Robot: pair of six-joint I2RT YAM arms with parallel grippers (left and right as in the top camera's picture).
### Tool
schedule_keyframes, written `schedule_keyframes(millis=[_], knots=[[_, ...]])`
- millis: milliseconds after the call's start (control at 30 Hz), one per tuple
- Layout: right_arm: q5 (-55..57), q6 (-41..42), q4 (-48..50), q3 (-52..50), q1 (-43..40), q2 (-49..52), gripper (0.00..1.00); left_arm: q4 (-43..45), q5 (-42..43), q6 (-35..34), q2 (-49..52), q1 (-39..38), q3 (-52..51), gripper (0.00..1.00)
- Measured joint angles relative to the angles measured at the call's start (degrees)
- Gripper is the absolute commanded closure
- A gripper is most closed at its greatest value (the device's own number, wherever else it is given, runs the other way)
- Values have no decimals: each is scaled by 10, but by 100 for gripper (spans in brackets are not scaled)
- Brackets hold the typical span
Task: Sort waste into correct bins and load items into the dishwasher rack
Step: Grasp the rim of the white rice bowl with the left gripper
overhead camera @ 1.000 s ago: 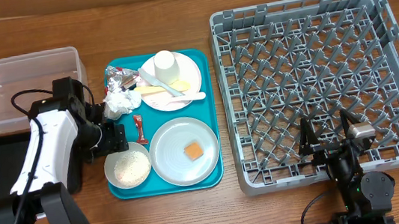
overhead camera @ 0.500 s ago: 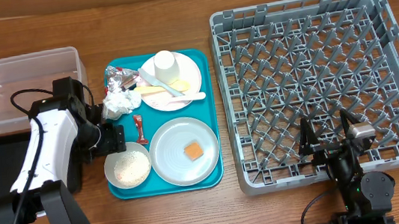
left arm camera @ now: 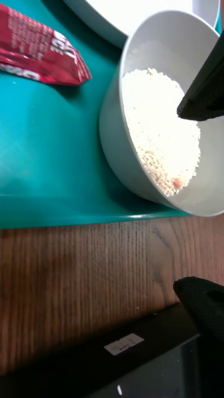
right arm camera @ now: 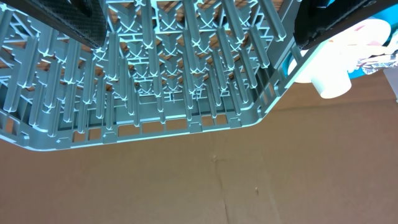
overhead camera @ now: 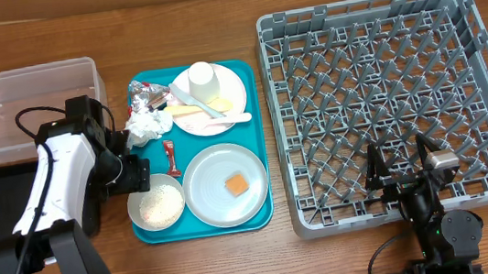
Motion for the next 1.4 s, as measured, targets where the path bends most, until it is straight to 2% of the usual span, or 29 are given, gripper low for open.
schedule_keyframes(millis=[200, 333, 400, 500, 633, 667, 733, 767, 867, 1033, 1167, 1300, 1400], knots=[[0, 0, -1, 0, 0, 0, 0, 2, -2, 15, 20, 0, 0, 13], [0, 0, 0, 0, 0, 0, 0, 8, 1, 24, 42, 0, 0, 15], [0, 0, 0, 0, 0, 0, 0, 11, 2, 29, 55, 0, 0, 11], [0, 0, -1, 0, 0, 0, 0, 11, 3, 32, 70, 0, 0, 11], [0, 0, 0, 0, 0, 0, 0, 12, 3, 37, 77, 0, -1, 1], [0, 0, 0, 0, 0, 0, 0, 12, 3, 37, 77, 0, -1, 5], [0, 0, -1, 0, 0, 0, 0, 16, 4, 35, 77, 0, -1, 21], [0, 0, 0, 0, 0, 0, 0, 17, 5, 36, 77, 0, -1, 25], [0, 0, 0, 0, 0, 0, 0, 17, 7, 38, 77, 0, -1, 28], [0, 0, -1, 0, 0, 0, 0, 17, 7, 36, 77, 0, 0, 57], [0, 0, 0, 0, 0, 0, 0, 16, 7, 40, 77, 0, 0, 71], [0, 0, 0, 0, 0, 0, 0, 15, 6, 42, 77, 0, 1, 96], [0, 0, -1, 0, 0, 0, 0, 2, 5, 45, 77, 0, 2, 96]])
